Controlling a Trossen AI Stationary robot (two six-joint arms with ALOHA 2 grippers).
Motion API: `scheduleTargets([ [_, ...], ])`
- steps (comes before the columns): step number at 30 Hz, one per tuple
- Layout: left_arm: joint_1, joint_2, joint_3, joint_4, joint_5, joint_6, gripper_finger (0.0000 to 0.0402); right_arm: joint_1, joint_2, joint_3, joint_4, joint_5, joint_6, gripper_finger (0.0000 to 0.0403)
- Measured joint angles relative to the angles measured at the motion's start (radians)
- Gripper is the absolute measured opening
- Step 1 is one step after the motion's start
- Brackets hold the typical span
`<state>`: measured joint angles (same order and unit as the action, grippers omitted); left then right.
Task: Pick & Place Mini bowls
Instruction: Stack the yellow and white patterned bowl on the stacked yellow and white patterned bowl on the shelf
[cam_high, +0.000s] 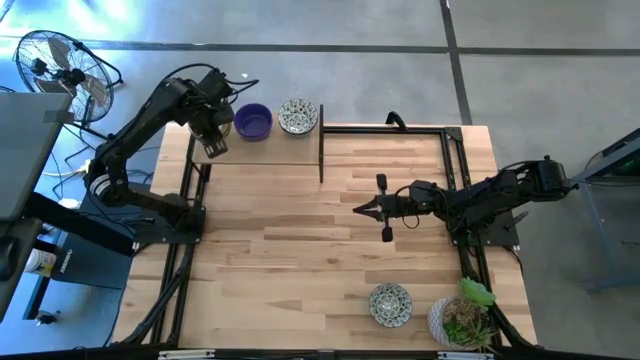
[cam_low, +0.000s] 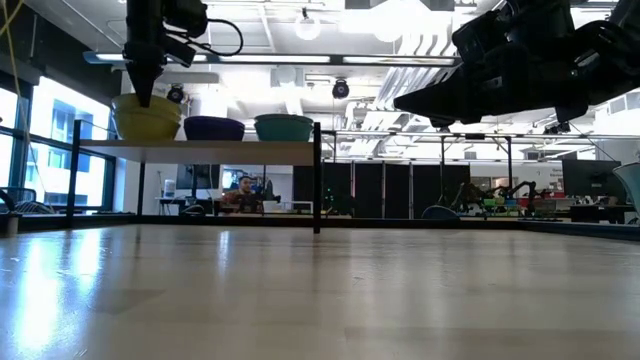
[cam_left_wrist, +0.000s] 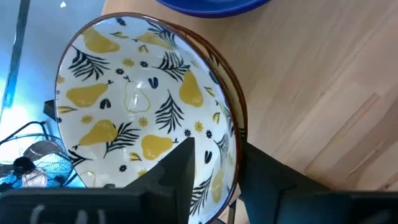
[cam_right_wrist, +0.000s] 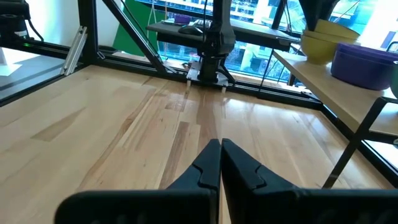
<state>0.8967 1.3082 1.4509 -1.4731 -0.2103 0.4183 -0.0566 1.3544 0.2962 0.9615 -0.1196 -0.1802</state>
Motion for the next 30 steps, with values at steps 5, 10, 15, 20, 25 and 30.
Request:
scheduleTargets([
  [5,0.000,-0.033,0.002,-0.005,0.014,0.023,0.0115,0.000,0.000,0.000,0.000,0.000,0.000,0.0002],
  [10,0.000,-0.069,0.002,-0.005,0.015,0.026,0.0115,0.000,0.000,0.000,0.000,0.000,-0.001,0.0001],
  [15,0.000,-0.087,0.002,-0.014,0.039,0.027,0.0115,0.000,0.000,0.000,0.000,0.000,-0.001,0.0001],
  [20,0.000,-0.084,0.002,-0.009,0.037,0.035,0.0136,0.000,0.000,0.000,0.000,0.000,0.000,0.0002],
  [25,0.000,-0.083,0.002,0.037,0.018,0.042,0.0159,0.000,0.000,0.000,0.000,0.000,0.000,0.0001],
  [30,0.000,-0.083,0.002,0.057,0.022,0.059,0.0161,0.000,0.000,0.000,0.000,0.000,0.000,0.0001],
])
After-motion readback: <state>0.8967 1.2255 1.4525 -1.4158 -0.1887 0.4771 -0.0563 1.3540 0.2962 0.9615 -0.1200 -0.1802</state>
